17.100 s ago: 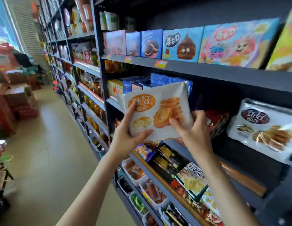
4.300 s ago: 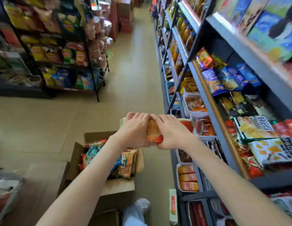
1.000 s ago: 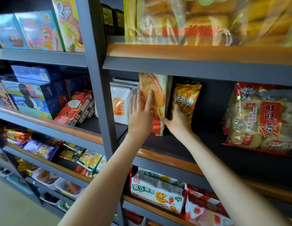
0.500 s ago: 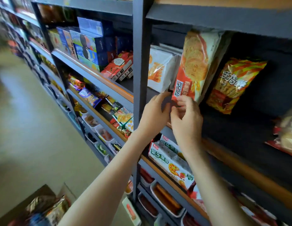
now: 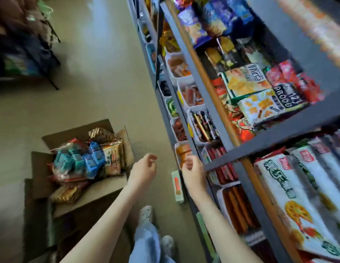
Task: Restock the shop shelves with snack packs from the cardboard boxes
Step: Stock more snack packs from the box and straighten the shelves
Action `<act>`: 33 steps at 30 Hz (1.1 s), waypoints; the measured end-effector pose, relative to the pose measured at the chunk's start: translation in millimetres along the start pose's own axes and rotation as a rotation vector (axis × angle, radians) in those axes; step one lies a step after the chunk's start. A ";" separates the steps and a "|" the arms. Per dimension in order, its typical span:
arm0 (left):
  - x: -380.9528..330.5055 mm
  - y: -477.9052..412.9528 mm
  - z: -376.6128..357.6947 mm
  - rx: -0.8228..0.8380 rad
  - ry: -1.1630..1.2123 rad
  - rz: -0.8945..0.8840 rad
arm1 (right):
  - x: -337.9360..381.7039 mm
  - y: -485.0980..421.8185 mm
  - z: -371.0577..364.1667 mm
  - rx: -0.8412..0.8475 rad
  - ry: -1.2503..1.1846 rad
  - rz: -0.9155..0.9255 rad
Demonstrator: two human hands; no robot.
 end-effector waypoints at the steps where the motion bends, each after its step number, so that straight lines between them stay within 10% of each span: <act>1: 33.0 -15.2 -12.9 0.032 -0.021 0.055 | -28.0 -11.8 -24.9 0.024 0.021 -0.065; 17: 425.2 -218.1 -377.5 0.396 -0.102 0.331 | -533.9 -171.0 -293.0 0.123 0.586 -0.558; 25: 463.5 -252.0 -437.9 0.396 -0.019 0.365 | -567.4 -191.7 -318.2 0.042 0.738 -0.294; 33: 417.3 -263.7 -412.2 0.292 -0.206 0.146 | -552.3 -195.1 -335.7 0.216 0.643 -0.452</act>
Point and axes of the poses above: each hand's wrist, its own y-axis away from the middle knuckle, its own z-axis out of the back of the hand, x = y × z, the point moved 7 cm from there along -y, towards the middle knuckle, and after that the axes turned 4 degrees about -y, right-handed, at the moved point
